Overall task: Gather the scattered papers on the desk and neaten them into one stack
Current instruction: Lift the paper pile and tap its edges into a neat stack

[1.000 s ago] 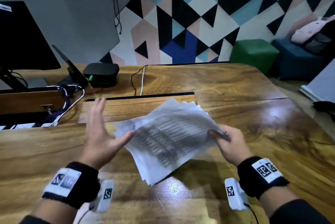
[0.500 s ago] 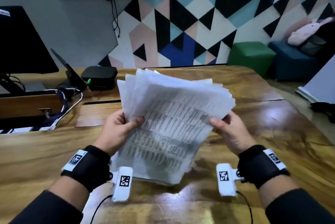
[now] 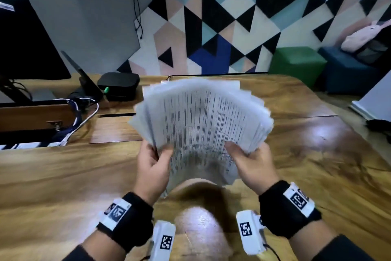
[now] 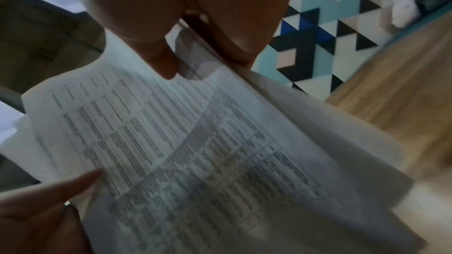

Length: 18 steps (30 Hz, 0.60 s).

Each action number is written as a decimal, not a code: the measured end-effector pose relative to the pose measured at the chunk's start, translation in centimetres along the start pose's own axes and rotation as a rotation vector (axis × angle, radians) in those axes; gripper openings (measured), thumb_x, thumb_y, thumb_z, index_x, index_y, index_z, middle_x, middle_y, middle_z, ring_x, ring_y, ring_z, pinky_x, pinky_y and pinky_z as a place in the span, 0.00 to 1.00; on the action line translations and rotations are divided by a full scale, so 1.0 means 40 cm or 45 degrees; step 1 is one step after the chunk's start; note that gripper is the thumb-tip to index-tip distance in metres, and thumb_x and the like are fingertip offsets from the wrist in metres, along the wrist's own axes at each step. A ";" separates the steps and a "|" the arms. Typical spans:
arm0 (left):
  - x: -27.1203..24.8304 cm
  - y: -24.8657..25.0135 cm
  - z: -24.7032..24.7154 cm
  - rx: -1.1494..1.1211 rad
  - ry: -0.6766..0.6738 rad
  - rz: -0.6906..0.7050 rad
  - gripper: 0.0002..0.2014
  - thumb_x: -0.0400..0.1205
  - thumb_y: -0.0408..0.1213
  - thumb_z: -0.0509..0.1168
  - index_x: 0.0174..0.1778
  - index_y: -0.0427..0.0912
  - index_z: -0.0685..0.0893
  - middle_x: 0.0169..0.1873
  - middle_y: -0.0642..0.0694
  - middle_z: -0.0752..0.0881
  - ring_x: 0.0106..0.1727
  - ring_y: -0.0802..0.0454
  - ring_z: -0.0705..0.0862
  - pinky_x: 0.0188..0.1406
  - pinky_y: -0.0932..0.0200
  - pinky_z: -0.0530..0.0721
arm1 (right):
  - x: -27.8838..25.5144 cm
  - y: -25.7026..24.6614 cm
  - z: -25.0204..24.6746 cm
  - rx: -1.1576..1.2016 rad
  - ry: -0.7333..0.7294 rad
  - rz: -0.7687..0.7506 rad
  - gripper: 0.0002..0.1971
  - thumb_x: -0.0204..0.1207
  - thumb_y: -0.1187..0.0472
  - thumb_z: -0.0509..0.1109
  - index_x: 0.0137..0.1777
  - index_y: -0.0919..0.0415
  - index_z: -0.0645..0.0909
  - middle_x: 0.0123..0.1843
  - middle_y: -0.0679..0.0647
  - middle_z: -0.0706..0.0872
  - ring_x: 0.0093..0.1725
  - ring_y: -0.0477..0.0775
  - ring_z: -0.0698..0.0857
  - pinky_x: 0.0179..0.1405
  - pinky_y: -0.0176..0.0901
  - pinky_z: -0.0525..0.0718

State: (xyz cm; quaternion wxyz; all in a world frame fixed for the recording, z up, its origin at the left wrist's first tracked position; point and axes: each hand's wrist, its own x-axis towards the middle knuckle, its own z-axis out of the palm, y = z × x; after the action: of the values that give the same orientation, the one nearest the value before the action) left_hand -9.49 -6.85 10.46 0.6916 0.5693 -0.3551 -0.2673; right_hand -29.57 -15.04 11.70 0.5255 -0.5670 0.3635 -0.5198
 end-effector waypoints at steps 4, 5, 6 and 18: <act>-0.022 -0.057 -0.016 -0.041 0.058 -0.210 0.26 0.77 0.22 0.69 0.72 0.32 0.73 0.59 0.39 0.86 0.60 0.47 0.85 0.52 0.64 0.86 | -0.015 0.051 -0.001 -0.086 0.067 0.089 0.17 0.72 0.82 0.70 0.52 0.60 0.83 0.39 0.39 0.93 0.41 0.35 0.89 0.42 0.29 0.85; -0.017 -0.051 -0.013 -0.043 0.077 -0.220 0.23 0.79 0.19 0.66 0.70 0.30 0.74 0.56 0.40 0.87 0.57 0.48 0.85 0.48 0.68 0.85 | -0.009 0.054 0.003 -0.089 0.084 0.108 0.17 0.72 0.83 0.68 0.49 0.59 0.83 0.37 0.38 0.93 0.38 0.33 0.88 0.40 0.27 0.84; -0.005 -0.043 -0.008 -0.035 0.087 -0.211 0.18 0.79 0.17 0.64 0.65 0.29 0.77 0.52 0.41 0.87 0.53 0.50 0.85 0.43 0.71 0.85 | -0.001 0.052 0.011 -0.084 0.094 0.126 0.17 0.74 0.83 0.66 0.47 0.59 0.83 0.35 0.38 0.92 0.37 0.33 0.88 0.38 0.26 0.83; -0.002 -0.020 -0.047 -0.041 0.062 -0.054 0.13 0.79 0.14 0.61 0.52 0.35 0.80 0.39 0.52 0.92 0.41 0.64 0.88 0.47 0.63 0.88 | 0.008 0.019 0.007 -0.138 0.019 0.026 0.17 0.74 0.81 0.66 0.45 0.57 0.84 0.36 0.37 0.92 0.38 0.33 0.88 0.39 0.28 0.84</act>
State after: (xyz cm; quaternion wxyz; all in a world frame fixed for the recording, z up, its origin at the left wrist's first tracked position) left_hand -8.04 -5.82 9.45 0.7034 0.5719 -0.3214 -0.2736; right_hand -29.15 -15.43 11.05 0.4967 -0.5870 0.4006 -0.4982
